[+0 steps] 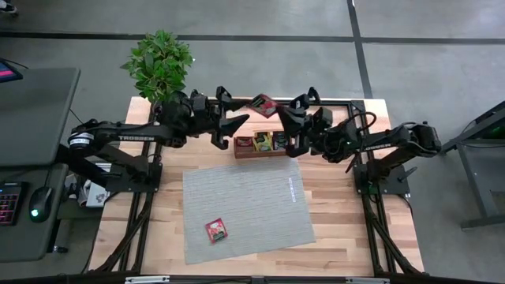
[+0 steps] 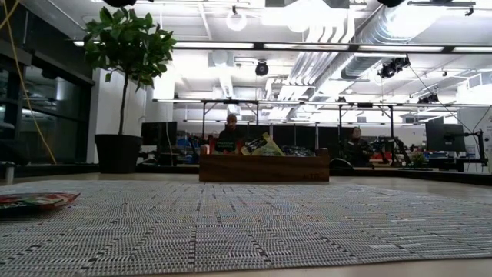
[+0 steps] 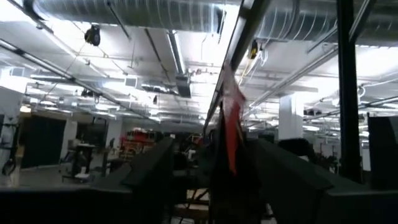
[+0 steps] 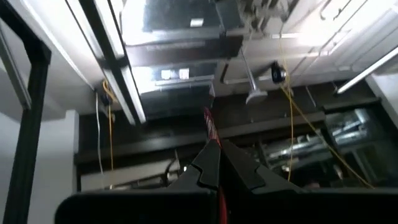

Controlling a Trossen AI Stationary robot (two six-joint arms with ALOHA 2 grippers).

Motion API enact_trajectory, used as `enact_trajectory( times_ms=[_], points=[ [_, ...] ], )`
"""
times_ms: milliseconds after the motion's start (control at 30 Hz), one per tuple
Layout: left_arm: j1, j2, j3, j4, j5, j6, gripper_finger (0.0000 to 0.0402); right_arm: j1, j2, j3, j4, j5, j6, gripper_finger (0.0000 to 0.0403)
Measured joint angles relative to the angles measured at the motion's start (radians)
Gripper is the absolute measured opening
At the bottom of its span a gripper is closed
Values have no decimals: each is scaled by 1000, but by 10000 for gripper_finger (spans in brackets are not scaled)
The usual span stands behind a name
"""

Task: Pick & Place Tea
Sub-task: Put the red tea bag into the left section of the wooden organizer

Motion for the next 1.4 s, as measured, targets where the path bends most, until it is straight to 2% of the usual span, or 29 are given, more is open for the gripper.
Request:
enact_trajectory(
  times_ms=[167, 733, 800, 900, 1100, 1133, 1400],
  points=[
    [0, -7, 37, -77, -4, 8, 252, 0, 10, 0, -6, 0, 7, 0],
    [0, -4, 39, -88, -6, -3, 248, 0, 18, 0, -89, 13, 42, 0],
    [0, -4, 39, -88, -6, -3, 230, 0, 18, 0, -95, 13, 46, 0],
    [0, -4, 40, -89, -6, -3, 181, 0, 18, 0, -97, 16, 45, 0],
    [0, -4, 39, -103, -19, 0, 32, 0, 18, 0, -96, 32, 44, 0],
    [0, -4, 39, -107, -21, 0, 17, 0, 18, 0, -96, 32, 44, 0],
    [0, -4, 39, -116, -40, 5, 3, 0, 18, 0, -98, 32, 36, 0]
  ],
)
